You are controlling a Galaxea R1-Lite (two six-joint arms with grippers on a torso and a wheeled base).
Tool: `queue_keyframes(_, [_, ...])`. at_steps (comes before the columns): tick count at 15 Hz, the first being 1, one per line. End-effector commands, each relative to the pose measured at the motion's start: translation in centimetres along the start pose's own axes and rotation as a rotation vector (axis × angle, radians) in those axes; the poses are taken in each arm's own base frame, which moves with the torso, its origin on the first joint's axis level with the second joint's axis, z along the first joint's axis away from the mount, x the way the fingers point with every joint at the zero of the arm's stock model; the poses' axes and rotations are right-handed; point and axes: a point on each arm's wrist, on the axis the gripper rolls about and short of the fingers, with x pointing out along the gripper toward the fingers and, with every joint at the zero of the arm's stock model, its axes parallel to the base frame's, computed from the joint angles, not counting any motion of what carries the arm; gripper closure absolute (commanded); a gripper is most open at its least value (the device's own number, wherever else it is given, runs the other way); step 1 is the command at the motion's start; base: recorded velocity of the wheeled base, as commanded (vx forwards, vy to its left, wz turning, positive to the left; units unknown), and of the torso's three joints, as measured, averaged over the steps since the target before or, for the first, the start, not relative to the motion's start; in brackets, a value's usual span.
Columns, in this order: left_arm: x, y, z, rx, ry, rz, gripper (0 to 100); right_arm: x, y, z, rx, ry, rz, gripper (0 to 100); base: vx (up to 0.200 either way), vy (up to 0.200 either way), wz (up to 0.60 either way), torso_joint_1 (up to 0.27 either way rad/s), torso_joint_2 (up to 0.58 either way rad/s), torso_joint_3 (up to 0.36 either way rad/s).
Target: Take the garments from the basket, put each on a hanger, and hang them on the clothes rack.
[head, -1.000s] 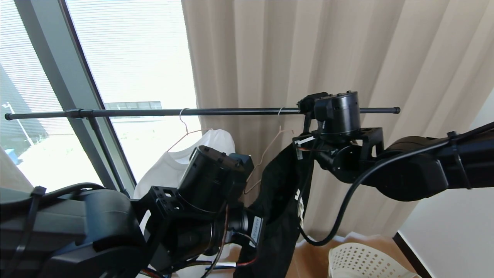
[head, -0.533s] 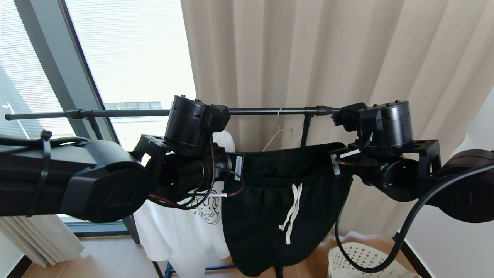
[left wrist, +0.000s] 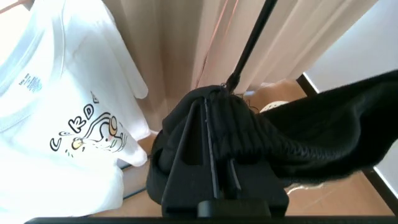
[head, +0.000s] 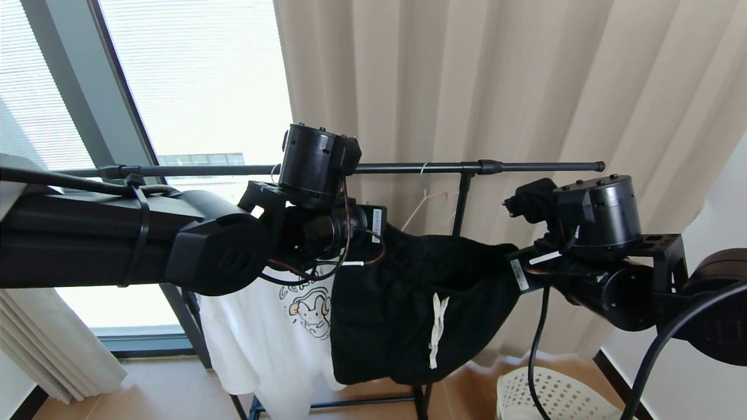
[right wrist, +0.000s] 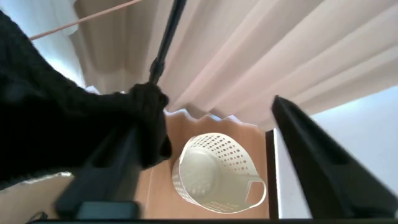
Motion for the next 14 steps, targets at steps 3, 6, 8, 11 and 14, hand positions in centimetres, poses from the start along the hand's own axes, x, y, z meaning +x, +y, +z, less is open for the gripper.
queue_keyframes(3, [-0.1, -0.8, -0.4, -0.022, -0.004, 0.026, 100, -2.3, -1.1, -1.8, -0.114, -0.003, 0.142, 0, 0.0, 0.0, 0.0, 0.0, 0.0, 0.0])
queue_keyframes(6, [-1.8, -1.2, 1.2, -0.033, -0.061, 0.002, 100, -3.6, -1.7, -3.4, -0.206, -0.02, 0.353, 0, 0.0, 0.0, 0.0, 0.0, 0.0, 0.0])
queue_keyframes(8, [-3.3, -1.0, 2.5, -0.041, -0.102, -0.009, 100, -4.3, -1.8, -4.0, -0.225, -0.055, 0.485, 0, 0.0, 0.0, 0.0, 0.0, 0.0, 0.0])
queue_keyframes(11, [-3.7, -1.1, 3.1, -0.034, -0.125, -0.015, 100, -4.6, -1.3, -6.0, -0.3, -0.12, 0.719, 0, 0.0, 0.0, 0.0, 0.0, 0.0, 0.0])
queue_keyframes(14, [-4.0, -0.9, 3.3, -0.037, -0.133, -0.012, 100, -4.7, -1.1, -6.9, -0.29, -0.174, 0.779, 0, 0.0, 0.0, 0.0, 0.0, 0.0, 0.0])
